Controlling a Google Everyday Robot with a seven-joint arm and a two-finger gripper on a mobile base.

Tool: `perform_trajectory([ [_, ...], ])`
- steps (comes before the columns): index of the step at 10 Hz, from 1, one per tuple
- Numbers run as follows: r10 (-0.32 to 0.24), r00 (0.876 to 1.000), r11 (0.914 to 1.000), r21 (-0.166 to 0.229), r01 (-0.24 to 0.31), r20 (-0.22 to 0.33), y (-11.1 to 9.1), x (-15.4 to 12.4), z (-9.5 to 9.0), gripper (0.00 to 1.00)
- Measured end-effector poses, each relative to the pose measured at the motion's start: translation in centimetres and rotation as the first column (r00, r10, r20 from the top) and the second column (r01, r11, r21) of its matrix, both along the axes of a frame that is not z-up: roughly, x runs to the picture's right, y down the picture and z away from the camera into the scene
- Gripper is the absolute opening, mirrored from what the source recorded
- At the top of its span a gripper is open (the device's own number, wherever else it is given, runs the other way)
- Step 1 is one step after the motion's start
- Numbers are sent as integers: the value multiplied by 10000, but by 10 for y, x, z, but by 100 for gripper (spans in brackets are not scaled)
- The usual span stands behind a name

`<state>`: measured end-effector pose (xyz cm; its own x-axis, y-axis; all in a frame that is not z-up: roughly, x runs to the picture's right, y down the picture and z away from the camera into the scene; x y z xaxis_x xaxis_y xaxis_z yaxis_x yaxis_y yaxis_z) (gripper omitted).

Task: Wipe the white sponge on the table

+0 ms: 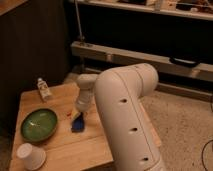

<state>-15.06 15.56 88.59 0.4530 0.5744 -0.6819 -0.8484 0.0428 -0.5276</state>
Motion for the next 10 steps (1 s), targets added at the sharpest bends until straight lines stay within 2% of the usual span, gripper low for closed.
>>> perform_trajectory([
  [2,130,9989,9990,427,-111,-448,-27,26,17,0],
  [5,342,9904,9966,795,-236,-1340,-48,84,22,0],
  [8,577,9694,9929,1151,-308,-2386,-59,145,14,0],
  [10,713,9497,9916,1247,-344,-3049,-60,181,9,0],
])
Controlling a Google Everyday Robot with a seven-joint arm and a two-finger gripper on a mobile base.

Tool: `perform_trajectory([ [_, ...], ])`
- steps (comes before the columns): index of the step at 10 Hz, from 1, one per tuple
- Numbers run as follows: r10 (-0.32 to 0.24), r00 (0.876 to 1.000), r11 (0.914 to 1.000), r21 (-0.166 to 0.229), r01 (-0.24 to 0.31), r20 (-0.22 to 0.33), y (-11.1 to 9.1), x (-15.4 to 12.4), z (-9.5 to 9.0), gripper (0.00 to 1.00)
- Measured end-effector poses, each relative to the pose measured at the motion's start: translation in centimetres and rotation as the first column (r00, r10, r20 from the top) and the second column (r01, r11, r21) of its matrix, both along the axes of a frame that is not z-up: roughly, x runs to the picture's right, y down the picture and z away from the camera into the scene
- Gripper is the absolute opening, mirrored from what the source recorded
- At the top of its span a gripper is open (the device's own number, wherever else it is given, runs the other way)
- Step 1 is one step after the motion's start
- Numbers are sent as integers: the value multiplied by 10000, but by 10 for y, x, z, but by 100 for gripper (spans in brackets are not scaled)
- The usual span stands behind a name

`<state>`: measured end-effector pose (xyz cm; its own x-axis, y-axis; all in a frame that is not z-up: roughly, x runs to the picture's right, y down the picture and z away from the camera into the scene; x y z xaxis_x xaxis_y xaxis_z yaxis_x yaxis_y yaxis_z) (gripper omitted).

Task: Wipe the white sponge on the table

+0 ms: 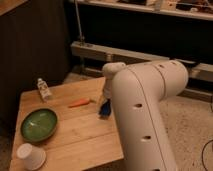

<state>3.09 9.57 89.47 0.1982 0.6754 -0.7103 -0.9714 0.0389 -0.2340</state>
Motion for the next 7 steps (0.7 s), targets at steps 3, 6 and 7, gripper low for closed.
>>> perform_trajectory([
  [3,213,9973,9998,38,-211,-705,0,33,1,0],
  [6,559,9895,9983,-94,-577,-1334,10,72,6,0],
  [7,635,9871,9977,-125,-661,-1467,12,81,6,0],
])
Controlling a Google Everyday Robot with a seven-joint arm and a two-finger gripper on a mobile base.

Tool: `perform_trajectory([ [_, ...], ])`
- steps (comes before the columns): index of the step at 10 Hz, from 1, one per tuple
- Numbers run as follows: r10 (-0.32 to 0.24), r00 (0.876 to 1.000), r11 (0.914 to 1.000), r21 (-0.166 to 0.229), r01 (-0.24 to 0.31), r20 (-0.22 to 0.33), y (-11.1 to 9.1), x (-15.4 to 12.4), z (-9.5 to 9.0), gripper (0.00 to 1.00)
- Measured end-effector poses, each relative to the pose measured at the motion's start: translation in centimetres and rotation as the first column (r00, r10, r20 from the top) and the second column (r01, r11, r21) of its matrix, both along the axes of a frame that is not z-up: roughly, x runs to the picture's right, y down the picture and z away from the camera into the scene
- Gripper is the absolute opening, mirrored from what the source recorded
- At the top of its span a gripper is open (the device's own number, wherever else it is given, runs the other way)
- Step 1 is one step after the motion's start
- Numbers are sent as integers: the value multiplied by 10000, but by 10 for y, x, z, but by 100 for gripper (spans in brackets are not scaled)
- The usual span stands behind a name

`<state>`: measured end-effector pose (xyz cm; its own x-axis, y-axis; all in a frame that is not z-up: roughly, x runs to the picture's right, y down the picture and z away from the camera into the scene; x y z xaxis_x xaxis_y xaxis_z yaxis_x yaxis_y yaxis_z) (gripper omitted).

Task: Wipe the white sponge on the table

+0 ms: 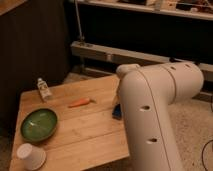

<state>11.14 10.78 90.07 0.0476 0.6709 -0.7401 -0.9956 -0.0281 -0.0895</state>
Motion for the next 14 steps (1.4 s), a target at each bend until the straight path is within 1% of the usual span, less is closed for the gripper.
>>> perform_trajectory([
  [1,125,9998,9999,-71,-126,-158,3,7,-1,0],
  [2,217,9996,9997,-122,-220,-198,5,9,-4,0],
  [3,287,9993,9994,-195,-292,-240,7,12,-13,0],
  [6,435,9982,9963,-723,-464,-416,33,19,-37,0],
  [8,573,9968,9930,-1001,-626,-549,51,30,-49,0],
  [10,641,9962,9904,-1187,-708,-590,64,33,-58,0],
  [11,648,9963,9890,-1294,-716,-565,73,32,-64,0],
  [12,599,9973,9868,-1481,-656,-428,85,24,-71,0],
  [14,715,9973,9796,-1872,-735,-176,106,13,-83,0],
])
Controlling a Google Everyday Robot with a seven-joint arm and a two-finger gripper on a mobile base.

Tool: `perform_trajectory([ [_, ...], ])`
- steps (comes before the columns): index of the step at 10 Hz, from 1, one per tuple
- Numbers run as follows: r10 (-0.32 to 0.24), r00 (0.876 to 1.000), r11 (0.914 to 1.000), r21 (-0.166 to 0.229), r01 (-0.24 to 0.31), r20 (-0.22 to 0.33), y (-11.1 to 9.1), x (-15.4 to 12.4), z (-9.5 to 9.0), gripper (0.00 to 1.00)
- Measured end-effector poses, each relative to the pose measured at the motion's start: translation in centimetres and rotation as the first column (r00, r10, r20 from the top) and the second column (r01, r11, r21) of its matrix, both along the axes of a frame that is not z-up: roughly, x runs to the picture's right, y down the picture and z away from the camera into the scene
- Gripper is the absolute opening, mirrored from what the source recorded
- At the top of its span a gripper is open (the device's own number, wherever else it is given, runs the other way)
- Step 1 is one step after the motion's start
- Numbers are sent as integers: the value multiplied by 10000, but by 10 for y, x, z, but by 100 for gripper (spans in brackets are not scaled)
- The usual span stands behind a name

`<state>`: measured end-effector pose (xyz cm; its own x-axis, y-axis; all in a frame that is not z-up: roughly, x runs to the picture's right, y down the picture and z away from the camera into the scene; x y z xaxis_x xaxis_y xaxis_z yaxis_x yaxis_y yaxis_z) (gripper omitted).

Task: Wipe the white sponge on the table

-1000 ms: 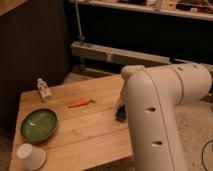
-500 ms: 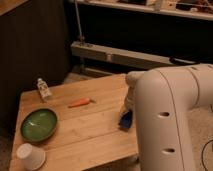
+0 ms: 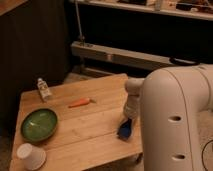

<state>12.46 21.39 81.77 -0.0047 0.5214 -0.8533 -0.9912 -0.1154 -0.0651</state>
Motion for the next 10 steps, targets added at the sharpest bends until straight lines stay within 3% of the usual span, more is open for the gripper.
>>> perform_trajectory([
  [2,-40,9988,9988,-481,63,486,27,-17,-15,0],
  [5,-562,9912,9956,-677,646,1197,48,-43,-28,0],
  [7,-1149,9755,9900,-587,1279,1876,52,-79,-34,0],
  [10,-1218,9545,9849,-860,1502,2722,72,-118,-33,0],
])
